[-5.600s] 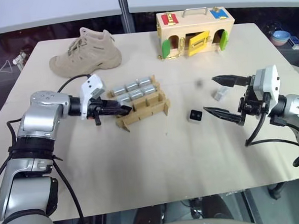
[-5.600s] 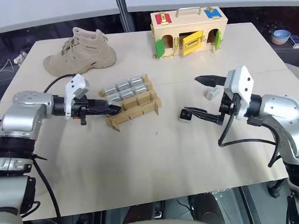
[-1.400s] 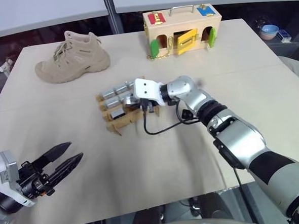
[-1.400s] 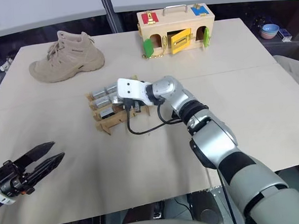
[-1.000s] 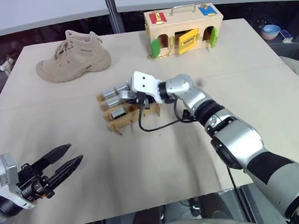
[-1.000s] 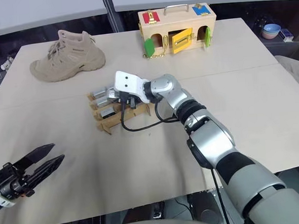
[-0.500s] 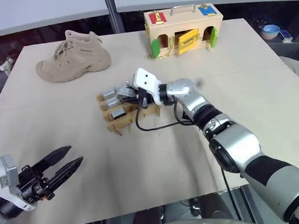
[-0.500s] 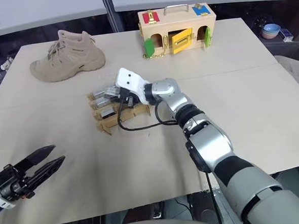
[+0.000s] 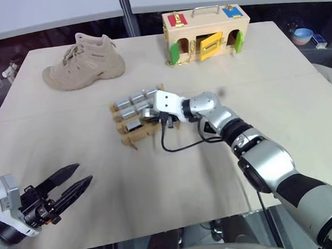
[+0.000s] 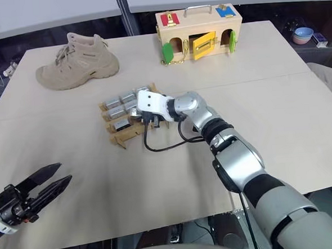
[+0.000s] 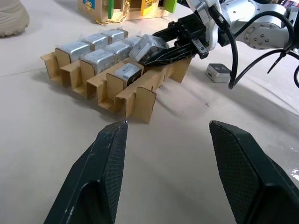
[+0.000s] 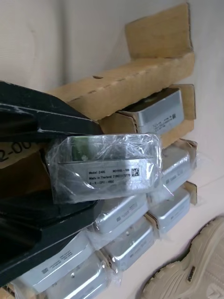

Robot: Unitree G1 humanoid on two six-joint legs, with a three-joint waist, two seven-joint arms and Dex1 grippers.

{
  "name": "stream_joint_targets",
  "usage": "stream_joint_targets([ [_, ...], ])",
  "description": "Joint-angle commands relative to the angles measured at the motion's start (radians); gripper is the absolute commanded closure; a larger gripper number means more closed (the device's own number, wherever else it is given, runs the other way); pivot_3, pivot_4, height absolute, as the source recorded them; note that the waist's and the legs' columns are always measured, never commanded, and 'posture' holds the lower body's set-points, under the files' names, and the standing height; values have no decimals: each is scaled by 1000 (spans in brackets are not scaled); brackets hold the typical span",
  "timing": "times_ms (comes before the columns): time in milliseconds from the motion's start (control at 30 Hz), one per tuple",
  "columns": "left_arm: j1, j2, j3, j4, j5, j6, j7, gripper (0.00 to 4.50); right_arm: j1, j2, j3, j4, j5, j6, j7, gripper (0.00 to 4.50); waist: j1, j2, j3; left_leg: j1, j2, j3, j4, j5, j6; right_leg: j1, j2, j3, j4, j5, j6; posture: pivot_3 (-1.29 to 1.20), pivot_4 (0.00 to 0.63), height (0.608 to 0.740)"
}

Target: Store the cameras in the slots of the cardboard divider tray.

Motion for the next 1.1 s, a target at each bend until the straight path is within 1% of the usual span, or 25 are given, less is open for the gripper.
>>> stream_joint_targets([
  [33, 7, 1, 1, -11, 0, -26, -13, 1578, -14, -28, 34, -8, -38, -48, 29, 3686, 0, 0, 0, 0, 0, 0, 0, 0, 0, 0, 0, 0, 0, 0, 0, 0, 150, 740],
  [433, 3, 5, -10, -9, 11, -40, -16, 1578, -83, -31, 83, 45, -97, -68, 37, 3686, 0, 0, 0, 0, 0, 0, 0, 0, 0, 0, 0, 0, 0, 0, 0, 0, 150, 740],
  [700, 4, 5, -15, -13, 12, -43, -13, 1578, -114, -15, 78, 71, -84, -31, 119, 3686, 0, 0, 0, 0, 0, 0, 0, 0, 0, 0, 0, 0, 0, 0, 0, 0, 150, 740],
  [733, 4, 4, -16, -15, 11, -43, -11, 1578, -117, -14, 68, 68, -76, -31, 114, 2571, 0, 0, 0, 0, 0, 0, 0, 0, 0, 0, 0, 0, 0, 0, 0, 0, 150, 740],
  [767, 4, 4, -16, -17, 10, -42, -10, 1578, -121, -15, 56, 62, -68, -32, 97, 2252, -1, 0, 0, 0, 0, 0, 0, 0, 0, 0, 0, 0, -1, 0, 0, 0, 150, 740],
  [800, 4, 4, -17, -17, 9, -42, -10, 1578, -124, -19, 47, 52, -61, -36, 87, 1797, -3, 0, 0, 0, 0, 0, 0, 0, 0, 0, 0, 0, -1, 0, 0, 0, 150, 740],
  [833, 5, 3, -17, -18, 9, -42, -10, 1578, -124, -27, 37, 38, -51, -41, 100, 1318, -3, 0, 0, 0, 0, 0, 0, 0, 0, 0, 0, 0, -1, 0, 0, 0, 150, 740],
  [867, 4, 4, -18, -18, 8, -42, -9, 1578, -120, -35, 14, 6, -19, -32, 130, 1028, -3, 0, 0, 0, 0, 0, 0, 0, 0, 0, 0, 0, 0, 0, 0, 0, 150, 740],
  [933, 0, 7, -20, -17, 8, -41, -8, 1578, -102, -51, -24, -74, 44, -6, 187, 1028, -3, 0, 0, 0, 0, 0, 0, 0, 0, 0, 0, 0, 0, 0, 0, 0, 150, 740],
  [1000, -10, 12, -25, -11, 8, -39, -7, 1578, -59, -74, -45, -204, 103, 63, 254, 1028, -2, 0, 0, 0, 0, 0, 0, 0, 0, 0, 0, 0, 0, 0, 0, 0, 150, 740],
  [1100, -32, 21, -44, -4, 13, -35, -8, 1578, 26, -117, -51, -415, 141, 159, 268, 1028, 0, 0, 0, 0, 0, -1, 0, 0, 0, 0, 0, 0, 0, 0, 0, 0, 150, 740],
])
